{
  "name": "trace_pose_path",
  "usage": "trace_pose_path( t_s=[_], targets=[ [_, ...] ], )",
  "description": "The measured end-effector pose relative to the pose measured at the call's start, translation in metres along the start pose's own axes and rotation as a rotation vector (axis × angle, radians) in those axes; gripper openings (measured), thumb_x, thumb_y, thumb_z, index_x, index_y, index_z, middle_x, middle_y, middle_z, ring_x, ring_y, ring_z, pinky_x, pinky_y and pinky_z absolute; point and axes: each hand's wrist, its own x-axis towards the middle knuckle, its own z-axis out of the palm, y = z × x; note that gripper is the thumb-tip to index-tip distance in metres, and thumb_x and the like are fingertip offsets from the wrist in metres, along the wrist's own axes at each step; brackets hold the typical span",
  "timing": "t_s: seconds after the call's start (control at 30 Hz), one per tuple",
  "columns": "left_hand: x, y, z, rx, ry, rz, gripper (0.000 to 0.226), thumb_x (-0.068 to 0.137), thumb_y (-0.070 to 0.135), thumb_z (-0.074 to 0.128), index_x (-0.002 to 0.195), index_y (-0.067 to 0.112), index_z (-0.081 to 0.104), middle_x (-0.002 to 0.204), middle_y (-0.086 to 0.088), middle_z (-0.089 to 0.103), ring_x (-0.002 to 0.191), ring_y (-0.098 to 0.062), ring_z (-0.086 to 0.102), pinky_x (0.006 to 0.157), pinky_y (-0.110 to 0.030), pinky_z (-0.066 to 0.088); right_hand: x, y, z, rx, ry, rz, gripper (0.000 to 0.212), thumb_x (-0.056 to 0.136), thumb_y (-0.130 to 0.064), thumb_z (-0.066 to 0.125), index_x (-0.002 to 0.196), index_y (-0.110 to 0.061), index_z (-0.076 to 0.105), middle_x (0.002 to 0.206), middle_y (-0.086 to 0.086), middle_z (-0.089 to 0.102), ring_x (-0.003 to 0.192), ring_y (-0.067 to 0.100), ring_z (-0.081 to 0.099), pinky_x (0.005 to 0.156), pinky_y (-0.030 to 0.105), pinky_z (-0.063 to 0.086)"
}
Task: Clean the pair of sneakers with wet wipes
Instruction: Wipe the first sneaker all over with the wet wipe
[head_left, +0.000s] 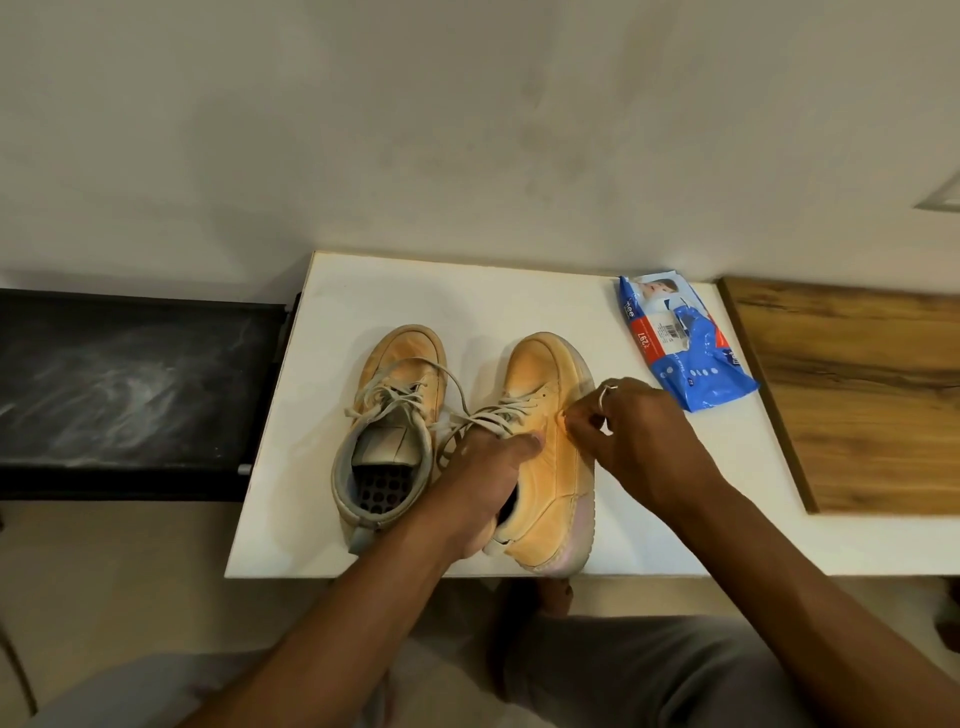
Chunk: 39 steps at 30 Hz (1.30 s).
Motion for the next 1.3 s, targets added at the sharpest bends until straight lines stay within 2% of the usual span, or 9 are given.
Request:
trace_pose_path(
  t_s=[0.1, 0.23, 0.3, 0.5, 0.7, 0.83, 0.97, 1.13, 1.3],
  targets=[
    [0.000, -0.001, -0.003, -0.024, 0.005, -0.005, 0.047, 0.072, 0.041, 0.070, 0.116, 0.024, 0.066, 0.113, 0.002, 0.070, 0.109, -0.024, 0.063, 0.099, -0.048, 0.047, -0.003, -0.002, -0.002, 0.105, -0.103, 0.018, 0.019, 0.089, -0.031, 0.067, 0.092, -0.013, 0.074, 0.083, -0.001, 0.067, 0.074, 0.016, 0.062, 0.071, 0.034, 0.057],
    [0.000, -0.003, -0.006, -0.056, 0.010, 0.003, 0.046, 0.074, 0.036, 0.068, 0.117, 0.021, 0.066, 0.113, -0.001, 0.070, 0.108, -0.025, 0.064, 0.098, -0.048, 0.048, -0.014, -0.001, -0.008, 0.203, -0.368, 0.045, 0.018, 0.084, -0.036, 0.072, 0.097, -0.024, 0.075, 0.088, -0.014, 0.069, 0.079, 0.004, 0.065, 0.072, 0.013, 0.054],
    [0.000, -0.002, -0.006, -0.063, -0.001, 0.000, 0.041, 0.077, 0.032, 0.069, 0.116, 0.020, 0.067, 0.111, -0.001, 0.071, 0.107, -0.024, 0.064, 0.098, -0.048, 0.048, -0.015, -0.002, -0.005, 0.172, -0.320, 0.050, 0.017, 0.084, -0.035, 0.072, 0.096, -0.023, 0.075, 0.086, -0.012, 0.067, 0.075, 0.007, 0.064, 0.067, 0.010, 0.050],
    [-0.002, 0.001, -0.003, -0.046, -0.027, -0.018, 0.032, 0.085, 0.027, 0.067, 0.115, 0.019, 0.067, 0.110, -0.001, 0.071, 0.107, -0.023, 0.064, 0.099, -0.047, 0.047, -0.003, -0.004, 0.000, 0.074, -0.068, 0.036, 0.022, 0.088, -0.032, 0.067, 0.093, -0.012, 0.073, 0.084, 0.003, 0.065, 0.072, 0.015, 0.059, 0.068, 0.031, 0.056],
    [-0.001, 0.000, -0.006, -0.059, 0.005, -0.003, 0.046, 0.071, 0.033, 0.070, 0.116, 0.019, 0.067, 0.110, -0.002, 0.071, 0.106, -0.025, 0.065, 0.098, -0.050, 0.048, -0.018, -0.008, -0.007, 0.300, -0.395, 0.016, 0.008, 0.083, -0.034, 0.072, 0.084, -0.036, 0.065, 0.082, -0.022, 0.063, 0.082, -0.003, 0.063, 0.068, 0.007, 0.049],
    [0.000, 0.000, -0.005, -0.067, -0.011, -0.025, 0.035, 0.081, 0.028, 0.069, 0.115, 0.018, 0.067, 0.110, -0.003, 0.072, 0.107, -0.025, 0.064, 0.099, -0.049, 0.047, -0.015, -0.005, 0.002, 0.168, -0.201, 0.037, 0.019, 0.086, -0.033, 0.071, 0.087, -0.014, 0.071, 0.082, -0.003, 0.066, 0.074, 0.014, 0.062, 0.068, 0.020, 0.055],
    [-0.002, 0.002, -0.004, -0.051, -0.016, -0.023, 0.027, 0.087, 0.024, 0.067, 0.113, 0.018, 0.067, 0.110, -0.003, 0.071, 0.107, -0.024, 0.064, 0.099, -0.047, 0.047, -0.010, -0.007, 0.002, 0.077, -0.051, 0.021, 0.023, 0.089, -0.032, 0.067, 0.090, -0.010, 0.071, 0.083, 0.004, 0.066, 0.072, 0.019, 0.060, 0.070, 0.035, 0.056],
    [-0.001, 0.001, -0.006, -0.071, -0.011, -0.030, 0.031, 0.085, 0.025, 0.068, 0.115, 0.018, 0.067, 0.112, -0.003, 0.071, 0.108, -0.025, 0.063, 0.100, -0.048, 0.047, -0.014, -0.006, -0.005, 0.158, -0.246, 0.013, 0.010, 0.086, -0.033, 0.071, 0.084, -0.023, 0.067, 0.076, -0.018, 0.059, 0.070, 0.006, 0.060, 0.061, 0.010, 0.048],
    [-0.004, 0.005, -0.001, -0.043, -0.043, -0.040, 0.023, 0.090, 0.023, 0.064, 0.113, 0.019, 0.066, 0.111, -0.002, 0.071, 0.107, -0.023, 0.063, 0.100, -0.046, 0.047, 0.001, 0.006, 0.002, 0.040, 0.020, -0.012, 0.020, 0.089, -0.032, 0.067, 0.097, -0.014, 0.073, 0.084, -0.004, 0.063, 0.071, 0.008, 0.054, 0.063, 0.014, 0.045]
  ],
)
